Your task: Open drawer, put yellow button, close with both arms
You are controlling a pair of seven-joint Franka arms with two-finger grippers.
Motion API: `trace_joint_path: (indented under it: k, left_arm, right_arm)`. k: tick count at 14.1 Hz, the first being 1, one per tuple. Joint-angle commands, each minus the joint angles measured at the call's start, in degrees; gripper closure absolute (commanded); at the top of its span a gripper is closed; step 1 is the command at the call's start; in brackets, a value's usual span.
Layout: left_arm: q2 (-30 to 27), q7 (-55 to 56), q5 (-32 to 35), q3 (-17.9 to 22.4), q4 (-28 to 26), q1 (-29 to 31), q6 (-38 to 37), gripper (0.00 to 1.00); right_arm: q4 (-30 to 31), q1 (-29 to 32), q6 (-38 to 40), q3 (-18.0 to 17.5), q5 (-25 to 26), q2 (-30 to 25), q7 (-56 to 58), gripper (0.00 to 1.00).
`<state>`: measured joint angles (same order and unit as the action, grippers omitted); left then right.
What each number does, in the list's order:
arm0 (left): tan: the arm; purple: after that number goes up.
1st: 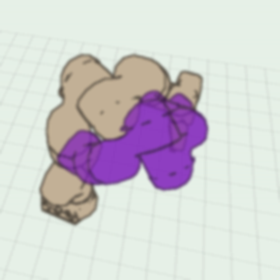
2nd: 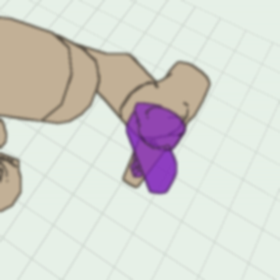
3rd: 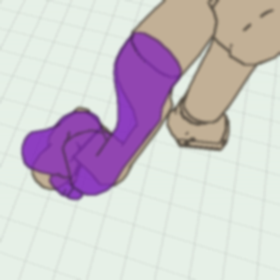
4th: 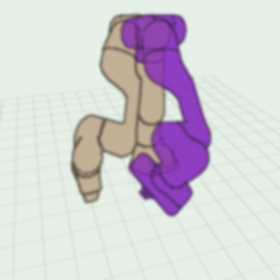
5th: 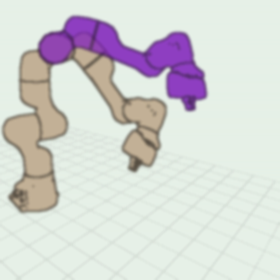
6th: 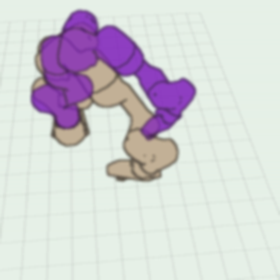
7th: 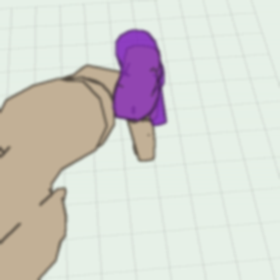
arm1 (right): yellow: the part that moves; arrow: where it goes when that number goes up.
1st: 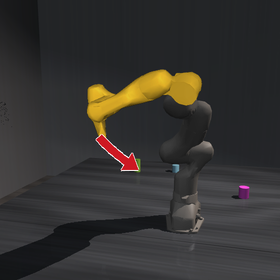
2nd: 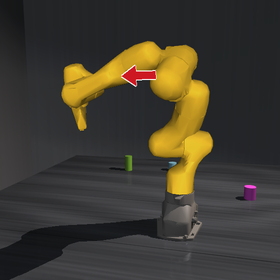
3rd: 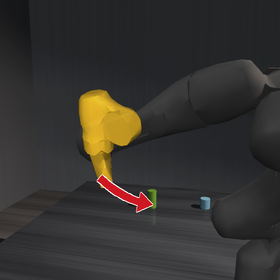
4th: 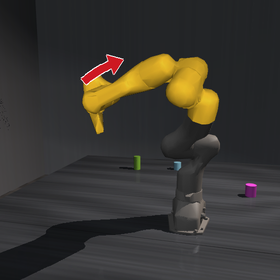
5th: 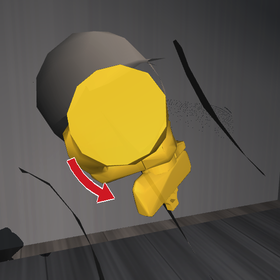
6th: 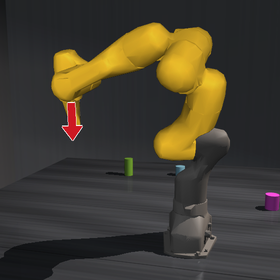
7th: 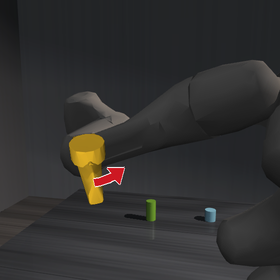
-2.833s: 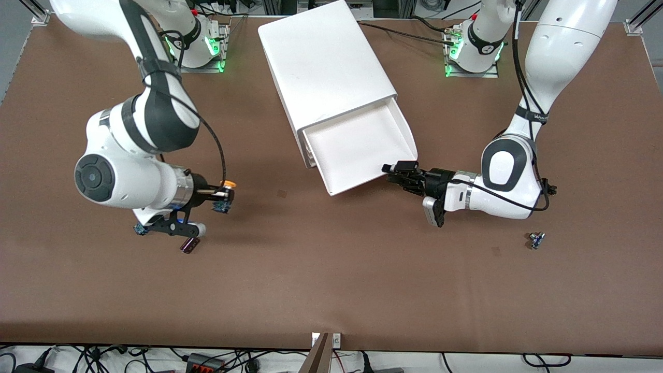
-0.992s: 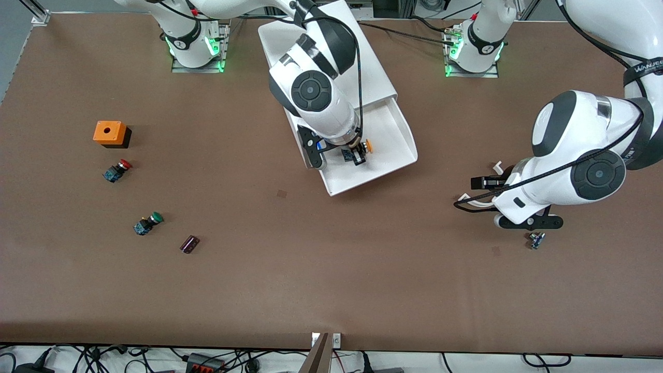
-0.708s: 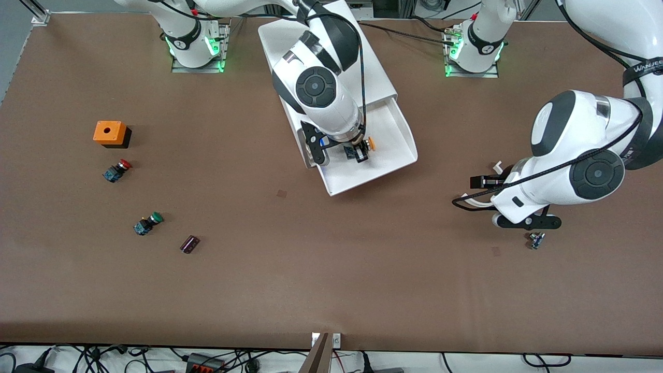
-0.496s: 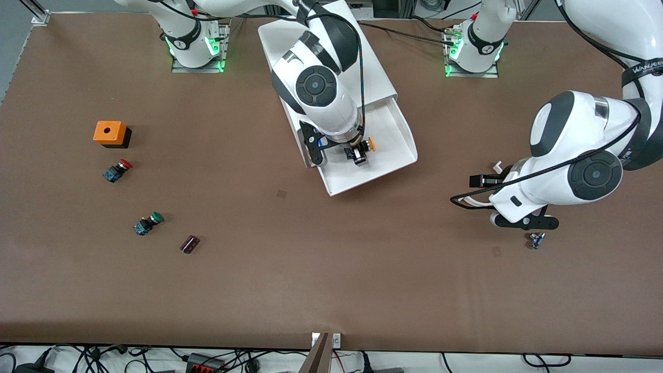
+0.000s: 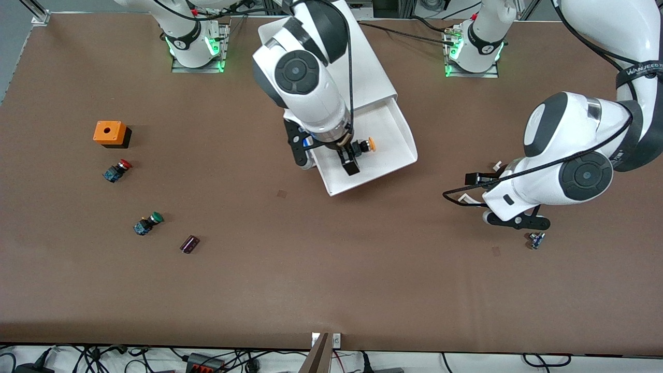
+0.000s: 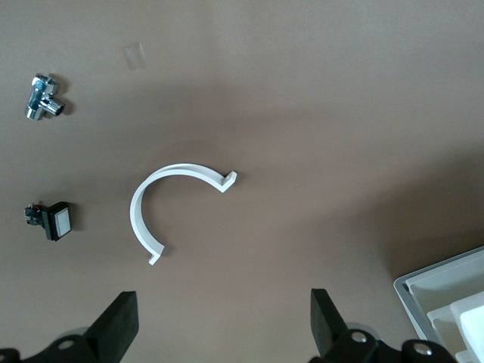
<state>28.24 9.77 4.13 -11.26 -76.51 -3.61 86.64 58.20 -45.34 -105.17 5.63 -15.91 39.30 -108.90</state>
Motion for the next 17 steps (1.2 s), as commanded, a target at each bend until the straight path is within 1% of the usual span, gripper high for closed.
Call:
trace_joint_path:
  k: [1, 3, 4, 6, 8, 9, 11, 13, 15, 17]
  left_arm:
    - [-0.1, -1.1, 0.4, -0.3, -0.1, 0.7, -0.7, 0.0]
    - [-0.1, -0.9, 0.4, -0.3, -0.1, 0.6, -0.7, 0.0]
    - [-0.1, -0.7, 0.4, -0.3, -0.1, 0.6, -0.7, 0.0]
    - [-0.1, -0.5, 0.4, -0.3, -0.1, 0.5, -0.7, 0.0]
    - [-0.4, 0.2, 0.4, -0.3, -0.1, 0.4, -0.9, 0.0]
    - [-0.5, 1.2, 0.4, -0.3, 0.0, 0.3, -0.9, 0.0]
    - [-0.3, 5.9, 0.5, -0.4, 0.1, -0.3, 0.4, 0.0]
    - [0.1, 8.2, -1.0, -0.4, 0.2, -1.7, 5.1, 0.0]
    - [0.8, 11.0, -2.0, -0.4, 0.0, -4.5, 12.6, 0.0]
    - [2.3, 18.6, -1.9, -0.4, 0.1, -7.3, 19.1, 0.0]
  right_arm:
    - [-1.0, 0.2, 2.9, 2.9, 0.8, -1.5, 6.7, 0.0]
    - [-0.7, 1.6, 5.5, 4.4, 1.0, -3.1, 14.7, 0.0]
    - [-0.3, 2.7, 7.8, 4.6, 1.0, -3.8, 20.1, 0.0]
    - [-0.3, 6.8, 14.1, 4.7, 0.9, -4.2, 32.5, 0.0]
    - [-0.2, 10.3, 18.4, 4.8, 1.6, -4.3, 40.4, 0.0]
    - [-0.2, 11.8, 19.3, 4.8, 2.7, -4.3, 44.3, 0.0]
    - [0.1, 15.5, 19.8, 4.8, 3.0, -4.3, 53.9, 0.0]
    - [2.0, 19.6, 19.7, 4.8, 3.1, -4.3, 62.9, 0.0]
    - [2.7, 24.0, 19.8, 4.8, 3.1, -4.3, 72.2, 0.0]
    - [5.5, 27.8, 19.1, 4.8, 3.1, -5.5, 80.6, 0.0]
